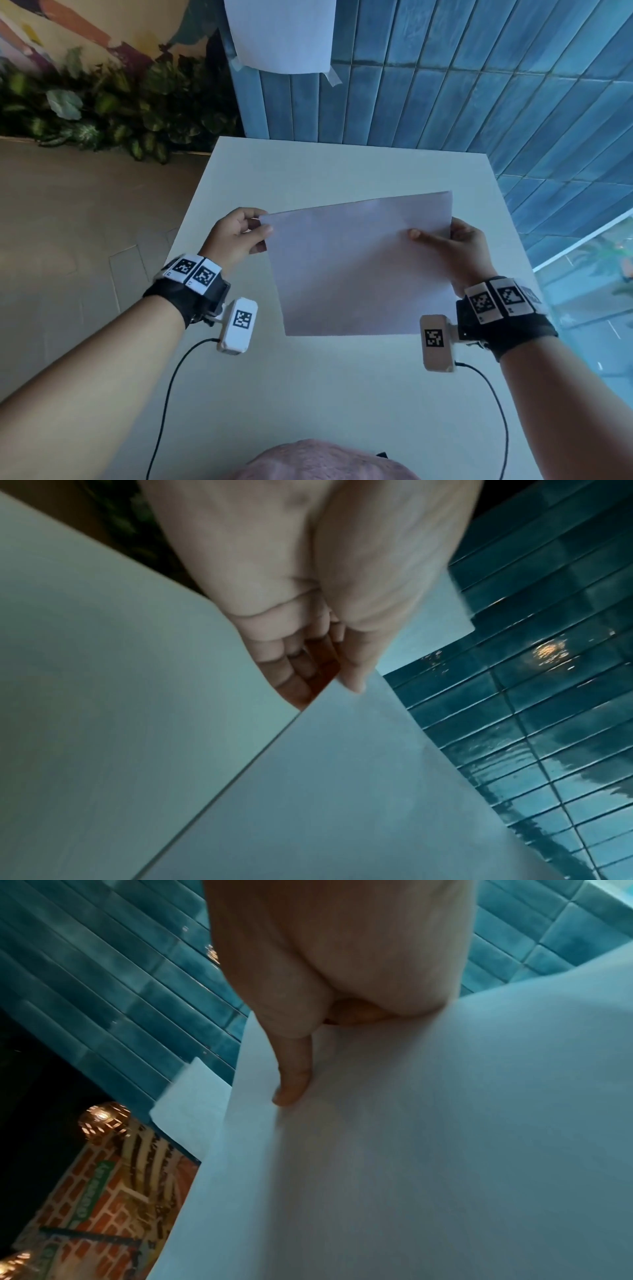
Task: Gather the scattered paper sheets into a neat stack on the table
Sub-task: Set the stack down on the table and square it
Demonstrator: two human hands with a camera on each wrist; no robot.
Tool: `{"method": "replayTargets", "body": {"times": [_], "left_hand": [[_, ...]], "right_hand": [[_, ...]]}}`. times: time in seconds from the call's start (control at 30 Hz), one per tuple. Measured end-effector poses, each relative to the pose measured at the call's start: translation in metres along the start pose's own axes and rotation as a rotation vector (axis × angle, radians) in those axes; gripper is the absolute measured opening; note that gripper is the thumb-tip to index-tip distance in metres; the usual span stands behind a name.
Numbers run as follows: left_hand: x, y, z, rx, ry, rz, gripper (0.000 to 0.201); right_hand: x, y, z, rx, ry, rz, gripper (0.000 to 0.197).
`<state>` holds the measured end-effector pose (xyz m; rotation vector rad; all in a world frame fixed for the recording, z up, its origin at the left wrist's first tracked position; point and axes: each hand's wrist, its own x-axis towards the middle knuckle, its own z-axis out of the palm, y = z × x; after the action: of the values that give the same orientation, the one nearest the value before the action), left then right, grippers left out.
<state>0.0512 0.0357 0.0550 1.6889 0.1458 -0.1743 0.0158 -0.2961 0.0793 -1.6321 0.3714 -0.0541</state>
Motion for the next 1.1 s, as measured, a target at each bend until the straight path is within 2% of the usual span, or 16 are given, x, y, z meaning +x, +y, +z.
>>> {"method": "replayTargets", "body": {"times": [0.07, 0.17, 0.33, 0.43, 0.57, 0.63, 0.77, 0.87, 0.93, 1.03, 1.1], "left_hand": [[0.007, -0.015, 0.010, 0.028, 0.054, -0.057, 0.020], [0.015, -0.027, 0.030, 0.147, 0.115, -0.063, 0.025], [0.043, -0.039, 0.050, 0.336, 0.117, -0.082, 0.021], [0.058, -0.051, 0.055, 0.474, 0.109, -0.108, 0.022], [0.078, -0.062, 0.064, 0.569, 0.110, -0.124, 0.021], [0.089, -0.065, 0.065, 0.596, 0.135, -0.128, 0.022], [0.104, -0.071, 0.067, 0.643, 0.154, -0.140, 0.023], [0.107, -0.077, 0.069, 0.645, 0.167, -0.137, 0.024], [0.108, -0.080, 0.071, 0.660, 0.180, -0.127, 0.025], [0.110, -0.082, 0.071, 0.707, 0.167, -0.121, 0.024], [0.109, -0.081, 0.071, 0.733, 0.166, -0.123, 0.011]], "right_hand": [[0.005, 0.019, -0.002, -0.043, 0.040, 0.093, 0.032], [0.010, 0.044, 0.001, -0.107, 0.112, 0.171, 0.026], [0.030, 0.074, 0.008, -0.295, 0.167, 0.217, 0.019], [0.047, 0.088, 0.014, -0.433, 0.167, 0.233, 0.021], [0.063, 0.100, 0.023, -0.580, 0.181, 0.245, 0.018], [0.069, 0.103, 0.027, -0.594, 0.204, 0.268, 0.023], [0.081, 0.109, 0.031, -0.633, 0.226, 0.305, 0.050], [0.085, 0.111, 0.033, -0.740, 0.231, 0.331, 0.062], [0.086, 0.111, 0.034, -0.801, 0.239, 0.356, 0.068], [0.086, 0.112, 0.035, -0.754, 0.267, 0.379, 0.076], [0.085, 0.112, 0.035, -0.763, 0.271, 0.371, 0.074]]}}
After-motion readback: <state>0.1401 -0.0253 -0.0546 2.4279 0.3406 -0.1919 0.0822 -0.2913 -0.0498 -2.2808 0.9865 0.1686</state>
